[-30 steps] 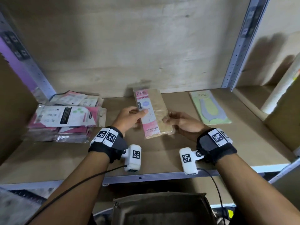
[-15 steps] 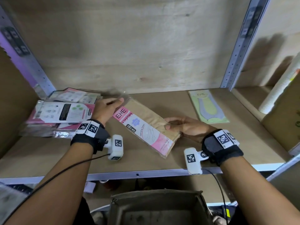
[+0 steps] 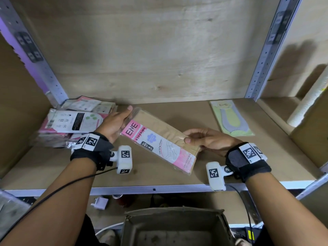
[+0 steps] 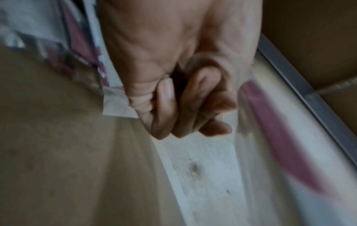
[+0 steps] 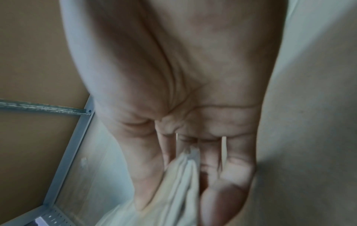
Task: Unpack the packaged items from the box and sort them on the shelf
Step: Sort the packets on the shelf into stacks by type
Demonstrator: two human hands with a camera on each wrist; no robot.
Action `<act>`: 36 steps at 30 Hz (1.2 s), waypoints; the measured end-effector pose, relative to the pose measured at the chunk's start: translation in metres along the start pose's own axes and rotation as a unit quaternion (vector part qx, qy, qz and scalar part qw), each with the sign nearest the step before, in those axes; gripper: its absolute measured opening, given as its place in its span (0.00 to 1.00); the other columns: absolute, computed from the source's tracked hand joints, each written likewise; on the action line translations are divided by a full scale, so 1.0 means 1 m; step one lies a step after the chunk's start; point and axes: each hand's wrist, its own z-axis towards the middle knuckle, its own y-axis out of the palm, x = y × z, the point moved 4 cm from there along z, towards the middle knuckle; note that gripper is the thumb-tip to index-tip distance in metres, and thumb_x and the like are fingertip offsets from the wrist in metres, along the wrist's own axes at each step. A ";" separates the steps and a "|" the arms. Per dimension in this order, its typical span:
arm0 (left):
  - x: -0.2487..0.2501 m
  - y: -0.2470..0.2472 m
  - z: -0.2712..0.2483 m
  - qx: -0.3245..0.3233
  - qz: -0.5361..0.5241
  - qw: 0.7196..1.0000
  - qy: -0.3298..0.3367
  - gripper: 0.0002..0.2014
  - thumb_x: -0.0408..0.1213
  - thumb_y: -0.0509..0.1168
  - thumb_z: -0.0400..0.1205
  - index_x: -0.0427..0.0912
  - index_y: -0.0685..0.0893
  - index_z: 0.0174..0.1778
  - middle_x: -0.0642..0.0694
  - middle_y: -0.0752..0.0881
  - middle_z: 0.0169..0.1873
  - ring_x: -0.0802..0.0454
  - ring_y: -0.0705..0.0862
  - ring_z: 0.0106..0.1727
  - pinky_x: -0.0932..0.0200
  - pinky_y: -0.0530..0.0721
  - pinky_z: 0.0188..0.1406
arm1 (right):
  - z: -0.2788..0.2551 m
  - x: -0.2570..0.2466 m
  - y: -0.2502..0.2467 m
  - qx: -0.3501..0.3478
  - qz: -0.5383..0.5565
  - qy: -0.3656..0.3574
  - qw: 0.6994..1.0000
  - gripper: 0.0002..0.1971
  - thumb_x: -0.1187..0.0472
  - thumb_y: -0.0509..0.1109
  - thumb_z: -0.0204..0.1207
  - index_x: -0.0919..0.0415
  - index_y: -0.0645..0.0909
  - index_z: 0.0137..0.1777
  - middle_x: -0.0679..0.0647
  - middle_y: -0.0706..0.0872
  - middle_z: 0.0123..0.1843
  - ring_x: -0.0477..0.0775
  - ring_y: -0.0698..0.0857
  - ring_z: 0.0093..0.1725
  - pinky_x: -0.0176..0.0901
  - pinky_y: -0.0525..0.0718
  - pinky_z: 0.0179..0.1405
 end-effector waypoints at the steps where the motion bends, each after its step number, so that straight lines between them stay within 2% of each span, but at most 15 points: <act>1: -0.001 0.000 -0.001 -0.015 0.001 1.000 -0.019 0.21 0.59 0.68 0.79 0.42 0.89 0.50 0.43 0.88 0.34 0.47 0.88 0.34 0.55 0.85 0.41 | 0.001 0.000 0.001 0.000 0.005 -0.001 1.000 0.16 0.67 0.67 0.83 0.70 0.79 0.69 0.75 0.82 0.60 0.64 0.72 0.54 0.57 0.70 0.48; 3: -0.004 -0.002 -0.001 -0.027 0.036 0.998 -0.042 0.27 0.64 0.67 0.76 0.40 0.88 0.49 0.39 0.89 0.35 0.47 0.90 0.34 0.59 0.86 0.36 | 0.002 -0.001 0.005 -0.002 0.012 -0.003 1.000 0.14 0.68 0.67 0.83 0.72 0.79 0.66 0.68 0.80 0.55 0.64 0.70 0.52 0.47 0.69 0.39; 6: -0.010 -0.003 0.000 -0.051 -0.004 0.996 -0.075 0.30 0.63 0.64 0.79 0.40 0.86 0.63 0.37 0.89 0.49 0.44 0.90 0.47 0.52 0.85 0.50 | 0.002 -0.002 0.008 -0.003 0.024 -0.003 1.000 0.15 0.68 0.67 0.83 0.75 0.78 0.66 0.68 0.79 0.55 0.64 0.71 0.51 0.44 0.69 0.38; 7: -0.013 -0.004 0.001 -0.047 -0.043 0.994 -0.088 0.27 0.62 0.63 0.81 0.42 0.86 0.62 0.40 0.89 0.44 0.45 0.89 0.43 0.54 0.85 0.45 | 0.002 -0.002 0.007 -0.003 0.030 -0.004 1.000 0.15 0.67 0.67 0.84 0.75 0.78 0.67 0.68 0.79 0.55 0.63 0.71 0.50 0.43 0.69 0.38; 9: -0.019 -0.009 0.002 -0.022 -0.134 0.985 -0.111 0.22 0.60 0.62 0.83 0.44 0.86 0.54 0.47 0.88 0.29 0.53 0.84 0.24 0.63 0.81 0.23 | 0.001 -0.001 0.006 0.003 0.045 -0.009 0.999 0.14 0.67 0.67 0.83 0.74 0.79 0.66 0.68 0.79 0.55 0.62 0.72 0.48 0.43 0.69 0.37; 11: -0.023 -0.012 0.004 -0.004 -0.174 0.978 -0.114 0.25 0.62 0.60 0.84 0.43 0.86 0.57 0.49 0.88 0.28 0.58 0.80 0.21 0.67 0.75 0.15 | 0.000 0.001 0.003 0.021 0.074 -0.015 0.997 0.12 0.67 0.68 0.83 0.71 0.80 0.63 0.68 0.81 0.55 0.63 0.74 0.51 0.46 0.73 0.39; 13: -0.026 -0.010 0.005 -0.001 -0.134 0.985 -0.109 0.31 0.67 0.58 0.82 0.41 0.86 0.58 0.46 0.91 0.34 0.56 0.83 0.26 0.66 0.78 0.21 | 0.002 0.002 0.000 0.041 0.099 -0.023 0.994 0.07 0.66 0.70 0.82 0.66 0.83 0.58 0.66 0.83 0.53 0.64 0.76 0.52 0.48 0.77 0.43; 16: -0.025 0.012 -0.003 -0.064 -0.079 0.989 -0.108 0.38 0.72 0.57 0.78 0.37 0.86 0.59 0.37 0.93 0.50 0.45 0.93 0.42 0.60 0.89 0.32 | 0.004 -0.001 -0.002 0.066 0.132 -0.039 0.988 0.02 0.64 0.72 0.80 0.60 0.85 0.50 0.61 0.85 0.49 0.61 0.77 0.46 0.44 0.85 0.40; 19: -0.024 0.043 -0.017 -0.144 -0.007 0.983 -0.118 0.39 0.69 0.70 0.72 0.37 0.82 0.65 0.34 0.90 0.57 0.37 0.92 0.54 0.55 0.92 0.42 | 0.008 -0.002 -0.001 0.078 0.175 -0.051 0.980 0.03 0.65 0.74 0.78 0.60 0.86 0.50 0.53 0.89 0.42 0.47 0.85 0.32 0.40 0.89 0.36; 21: -0.026 0.060 -0.024 -0.199 0.029 0.973 -0.113 0.38 0.60 0.78 0.69 0.38 0.82 0.69 0.34 0.88 0.61 0.38 0.91 0.56 0.53 0.92 0.48 | 0.011 -0.002 0.002 0.092 0.192 -0.047 0.976 0.10 0.66 0.75 0.77 0.65 0.84 0.57 0.56 0.89 0.45 0.45 0.84 0.29 0.41 0.90 0.37; 24: -0.024 0.076 -0.030 -0.245 0.042 0.966 -0.074 0.27 0.47 0.81 0.70 0.42 0.87 0.64 0.39 0.91 0.57 0.44 0.92 0.54 0.57 0.91 0.48 | 0.014 -0.001 0.006 0.116 0.207 -0.036 0.971 0.15 0.67 0.77 0.75 0.67 0.82 0.60 0.61 0.87 0.52 0.52 0.80 0.35 0.45 0.90 0.36; 28: -0.025 0.080 -0.025 -0.187 0.082 0.978 -0.038 0.19 0.42 0.80 0.73 0.39 0.90 0.58 0.42 0.93 0.51 0.49 0.93 0.49 0.61 0.91 0.44 | 0.014 0.001 0.001 0.145 0.173 -0.011 0.974 0.19 0.66 0.80 0.72 0.72 0.81 0.60 0.64 0.91 0.53 0.58 0.91 0.43 0.45 0.89 0.34; 32: -0.025 0.088 -0.020 -0.137 0.107 0.984 -0.029 0.17 0.39 0.82 0.71 0.38 0.90 0.53 0.43 0.94 0.42 0.49 0.94 0.44 0.61 0.90 0.39 | 0.011 0.004 -0.008 0.184 0.109 0.032 0.976 0.22 0.61 0.84 0.68 0.71 0.82 0.56 0.56 0.92 0.37 0.53 0.88 0.27 0.43 0.87 0.28; 34: -0.023 0.095 -0.020 -0.125 0.110 0.986 -0.025 0.15 0.37 0.83 0.70 0.37 0.90 0.50 0.43 0.94 0.38 0.50 0.94 0.39 0.63 0.90 0.35 | 0.011 0.004 -0.013 0.215 0.071 0.047 0.973 0.21 0.60 0.84 0.68 0.69 0.82 0.55 0.57 0.90 0.38 0.53 0.84 0.25 0.44 0.87 0.26; 36: -0.022 0.104 -0.018 -0.113 0.109 0.987 -0.025 0.16 0.35 0.83 0.70 0.34 0.90 0.50 0.43 0.94 0.35 0.51 0.94 0.36 0.63 0.89 0.32 | 0.010 0.003 -0.017 0.242 0.027 0.061 0.968 0.19 0.62 0.83 0.70 0.68 0.82 0.56 0.58 0.89 0.42 0.55 0.84 0.26 0.49 0.89 0.32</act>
